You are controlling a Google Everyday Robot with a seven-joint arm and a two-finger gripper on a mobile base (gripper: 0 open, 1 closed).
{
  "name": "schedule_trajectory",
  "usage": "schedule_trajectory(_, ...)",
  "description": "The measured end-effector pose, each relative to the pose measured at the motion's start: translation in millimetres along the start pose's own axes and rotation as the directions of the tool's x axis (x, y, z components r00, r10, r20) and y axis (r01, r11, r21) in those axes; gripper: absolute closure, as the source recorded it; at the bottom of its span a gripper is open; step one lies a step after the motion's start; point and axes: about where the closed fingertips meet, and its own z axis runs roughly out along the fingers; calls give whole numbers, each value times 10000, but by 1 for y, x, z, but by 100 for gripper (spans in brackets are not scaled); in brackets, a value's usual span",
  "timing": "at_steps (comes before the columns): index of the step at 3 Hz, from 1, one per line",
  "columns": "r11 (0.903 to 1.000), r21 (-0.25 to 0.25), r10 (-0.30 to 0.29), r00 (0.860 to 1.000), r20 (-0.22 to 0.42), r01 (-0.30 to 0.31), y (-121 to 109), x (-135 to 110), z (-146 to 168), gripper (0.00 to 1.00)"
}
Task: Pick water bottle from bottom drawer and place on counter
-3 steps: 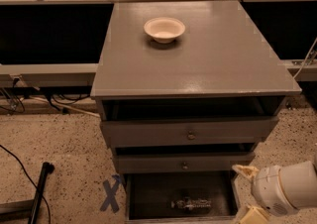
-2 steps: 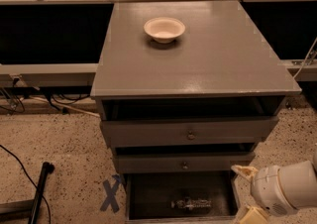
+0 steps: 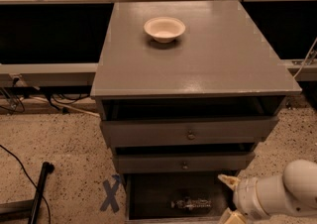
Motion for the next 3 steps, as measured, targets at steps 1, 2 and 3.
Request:
schedule_trajectory(1, 9986, 436, 260, 9959, 869, -299, -9, 31, 55, 0)
schedule_trajectory(2, 9951, 500, 767, 9866, 1443, -847, -11, 52, 86, 0)
schedule_trajectory(3, 9971, 437, 550, 9874, 1484, -621, -17, 47, 89, 0)
